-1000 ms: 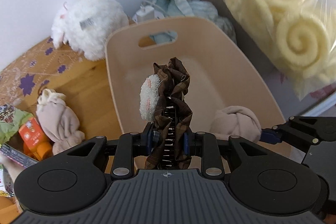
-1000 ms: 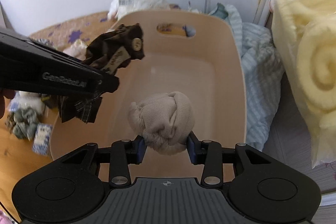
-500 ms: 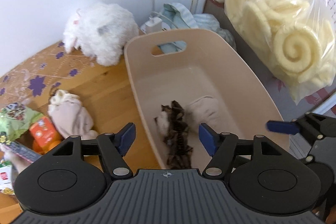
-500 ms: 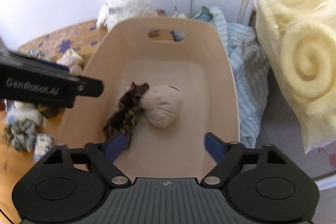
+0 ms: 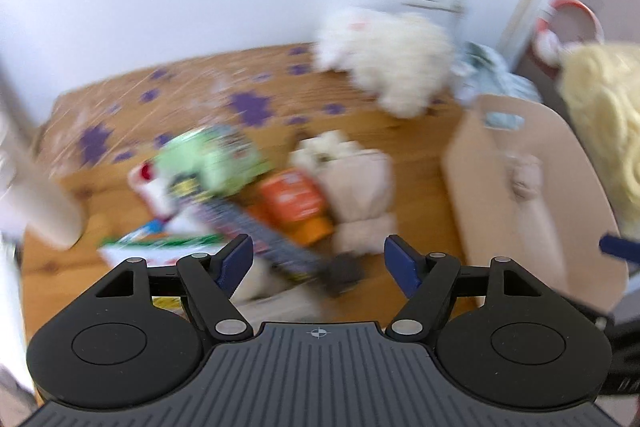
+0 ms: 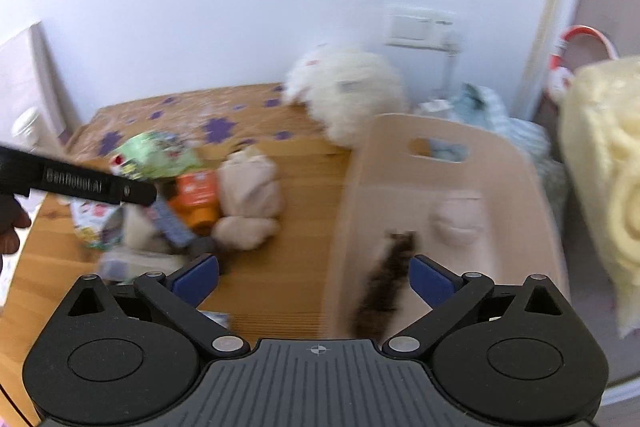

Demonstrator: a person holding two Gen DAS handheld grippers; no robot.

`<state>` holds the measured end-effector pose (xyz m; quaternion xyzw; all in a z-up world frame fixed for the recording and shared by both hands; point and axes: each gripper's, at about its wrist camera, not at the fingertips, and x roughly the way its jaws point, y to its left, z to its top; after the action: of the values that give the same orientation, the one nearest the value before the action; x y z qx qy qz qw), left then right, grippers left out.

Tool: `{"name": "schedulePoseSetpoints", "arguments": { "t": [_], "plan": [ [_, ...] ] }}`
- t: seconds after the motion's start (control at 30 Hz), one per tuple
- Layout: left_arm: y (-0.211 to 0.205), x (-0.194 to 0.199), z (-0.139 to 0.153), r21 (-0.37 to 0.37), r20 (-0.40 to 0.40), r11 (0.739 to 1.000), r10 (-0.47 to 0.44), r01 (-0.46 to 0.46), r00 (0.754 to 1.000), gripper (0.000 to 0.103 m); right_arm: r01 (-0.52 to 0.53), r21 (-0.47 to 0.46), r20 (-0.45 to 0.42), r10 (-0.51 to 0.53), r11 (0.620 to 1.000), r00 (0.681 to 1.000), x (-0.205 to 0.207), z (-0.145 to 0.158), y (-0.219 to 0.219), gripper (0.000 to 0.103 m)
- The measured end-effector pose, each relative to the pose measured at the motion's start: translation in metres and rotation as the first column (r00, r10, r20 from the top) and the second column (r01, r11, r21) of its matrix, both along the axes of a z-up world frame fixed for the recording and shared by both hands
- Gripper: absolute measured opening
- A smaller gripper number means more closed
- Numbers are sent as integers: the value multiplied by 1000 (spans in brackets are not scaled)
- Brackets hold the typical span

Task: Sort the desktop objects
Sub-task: 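Grasp the white Powels snack bag with the left tool while the right tool grasps the blue tea box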

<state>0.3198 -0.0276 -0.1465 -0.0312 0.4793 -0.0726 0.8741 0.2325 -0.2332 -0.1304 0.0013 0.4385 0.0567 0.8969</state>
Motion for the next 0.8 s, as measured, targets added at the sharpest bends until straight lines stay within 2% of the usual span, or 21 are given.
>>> {"name": "schedulePoseSetpoints", "arguments": {
  "t": [0.13,0.33,0.43,0.53,0.8],
  "plan": [
    [51,-5,-5,11,4,996,86,-86,996,75,-52,8,-47,52,999,998,1,-18,44,103],
    [98,-10,-22,53,-13,994,102,-101,995,76,-57,-39,-117,52,998,992,-5,-51,89,103],
    [108,-10,-33,64,-23,994,86,-84,996,76,-32,-60,-164,21,998,986,-6,-69,96,103],
    [114,-8,-44,41,-37,997,68,-67,997,76,-4,-76,-203,-12,997,979,-8,-87,99,103],
    [104,6,-73,32,-64,999,-7,10,998,76,51,-113,-282,-81,992,956,-9,-124,102,103]
  ]
}}
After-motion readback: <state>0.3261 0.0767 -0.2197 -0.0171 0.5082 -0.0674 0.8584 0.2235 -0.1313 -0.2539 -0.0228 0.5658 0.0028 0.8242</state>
